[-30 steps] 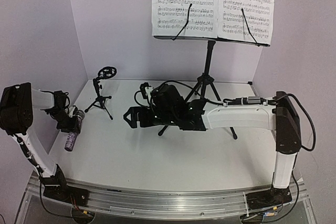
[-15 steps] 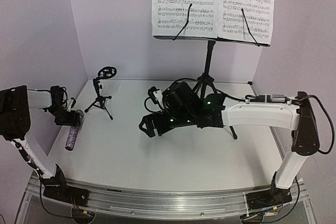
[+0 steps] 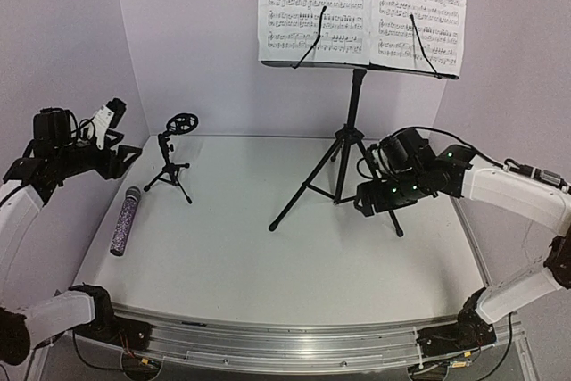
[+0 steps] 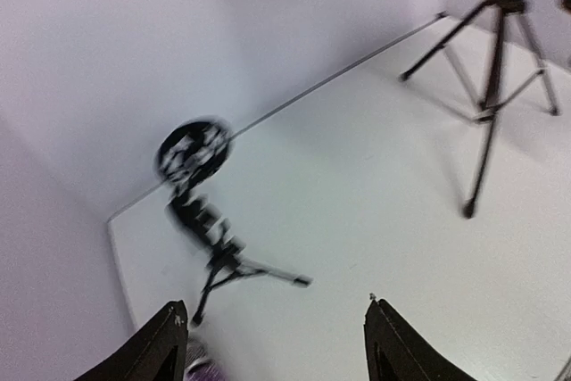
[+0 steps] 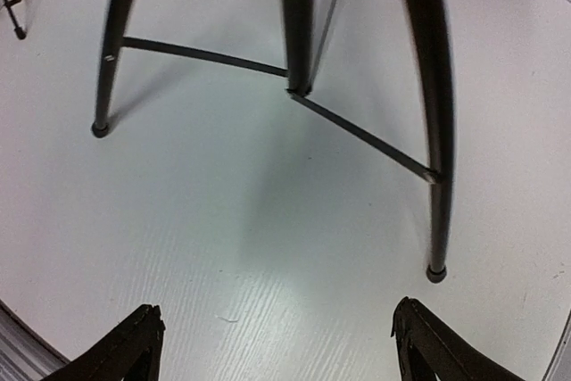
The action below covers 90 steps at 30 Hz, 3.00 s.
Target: Pack up the instrument practice props
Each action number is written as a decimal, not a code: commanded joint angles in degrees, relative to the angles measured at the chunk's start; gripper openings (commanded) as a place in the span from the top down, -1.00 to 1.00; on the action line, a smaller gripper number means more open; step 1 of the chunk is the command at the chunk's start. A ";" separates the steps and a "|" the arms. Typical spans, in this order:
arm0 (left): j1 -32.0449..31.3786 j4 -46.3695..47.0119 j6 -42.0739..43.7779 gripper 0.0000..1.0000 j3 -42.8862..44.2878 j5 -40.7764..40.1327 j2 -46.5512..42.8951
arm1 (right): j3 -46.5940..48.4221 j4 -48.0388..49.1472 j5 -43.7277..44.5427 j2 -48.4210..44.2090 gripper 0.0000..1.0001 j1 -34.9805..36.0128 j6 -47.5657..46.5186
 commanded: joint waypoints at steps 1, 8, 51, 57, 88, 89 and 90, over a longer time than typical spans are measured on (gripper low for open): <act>-17.37 -5.03 -0.10 -0.32 6.82 1.78 4.25 | 2.07 -2.60 -1.61 1.39 -0.69 -7.61 -5.05; -42.92 5.42 -2.50 -0.49 10.43 -4.55 24.30 | 2.40 6.38 -8.96 2.76 -0.71 -12.85 -15.03; -43.56 47.09 -12.33 1.00 -6.59 -6.92 48.72 | -4.61 39.31 -21.28 14.00 1.00 -4.29 -26.12; -40.98 45.02 -10.65 1.00 -9.41 -5.67 45.84 | -1.24 41.21 -22.97 19.47 1.00 -1.73 -24.18; -37.67 21.67 -9.23 -0.43 -4.28 8.93 13.00 | 0.37 4.62 -6.98 -1.75 -0.87 2.45 -16.10; -37.20 20.79 -9.29 -0.42 -3.99 9.96 11.11 | 1.25 2.23 -7.92 -2.76 -0.84 3.39 -16.05; -37.00 19.36 -9.61 -0.41 -3.73 10.71 8.55 | 2.38 -1.12 -10.37 -3.83 -0.81 5.07 -14.79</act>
